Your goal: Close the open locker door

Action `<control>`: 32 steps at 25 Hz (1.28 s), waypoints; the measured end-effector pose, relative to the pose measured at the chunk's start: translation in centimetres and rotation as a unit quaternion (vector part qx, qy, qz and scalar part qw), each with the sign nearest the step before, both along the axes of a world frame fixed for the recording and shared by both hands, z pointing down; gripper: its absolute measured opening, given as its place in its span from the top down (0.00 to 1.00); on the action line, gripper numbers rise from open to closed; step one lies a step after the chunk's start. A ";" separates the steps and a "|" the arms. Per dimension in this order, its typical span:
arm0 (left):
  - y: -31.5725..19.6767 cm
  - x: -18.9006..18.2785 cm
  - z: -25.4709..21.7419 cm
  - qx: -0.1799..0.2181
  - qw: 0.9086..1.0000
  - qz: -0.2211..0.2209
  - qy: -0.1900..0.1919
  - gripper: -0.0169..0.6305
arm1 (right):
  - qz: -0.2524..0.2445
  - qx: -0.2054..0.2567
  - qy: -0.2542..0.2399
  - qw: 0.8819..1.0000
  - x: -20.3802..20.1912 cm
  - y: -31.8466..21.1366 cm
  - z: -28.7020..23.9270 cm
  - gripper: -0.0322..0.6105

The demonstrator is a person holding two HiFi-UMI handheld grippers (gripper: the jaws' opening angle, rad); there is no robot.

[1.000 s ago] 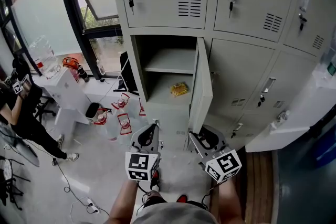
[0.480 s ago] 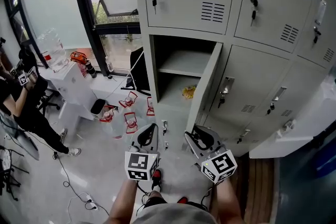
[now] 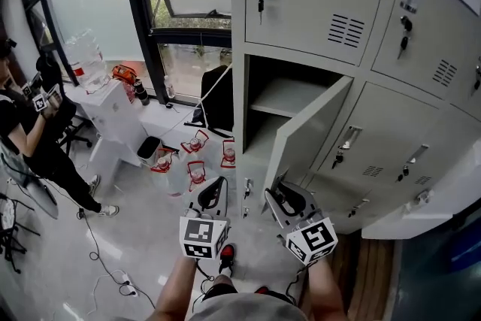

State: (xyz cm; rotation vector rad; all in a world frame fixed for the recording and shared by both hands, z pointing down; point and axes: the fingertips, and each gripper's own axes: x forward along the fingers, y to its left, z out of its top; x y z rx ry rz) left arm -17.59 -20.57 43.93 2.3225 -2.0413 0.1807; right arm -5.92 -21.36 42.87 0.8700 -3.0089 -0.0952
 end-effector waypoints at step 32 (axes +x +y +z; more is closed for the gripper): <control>-13.8 -8.4 0.0 -0.003 0.999 0.039 0.011 0.94 | 0.099 0.012 0.015 0.995 -10.2 -12.8 0.0 0.84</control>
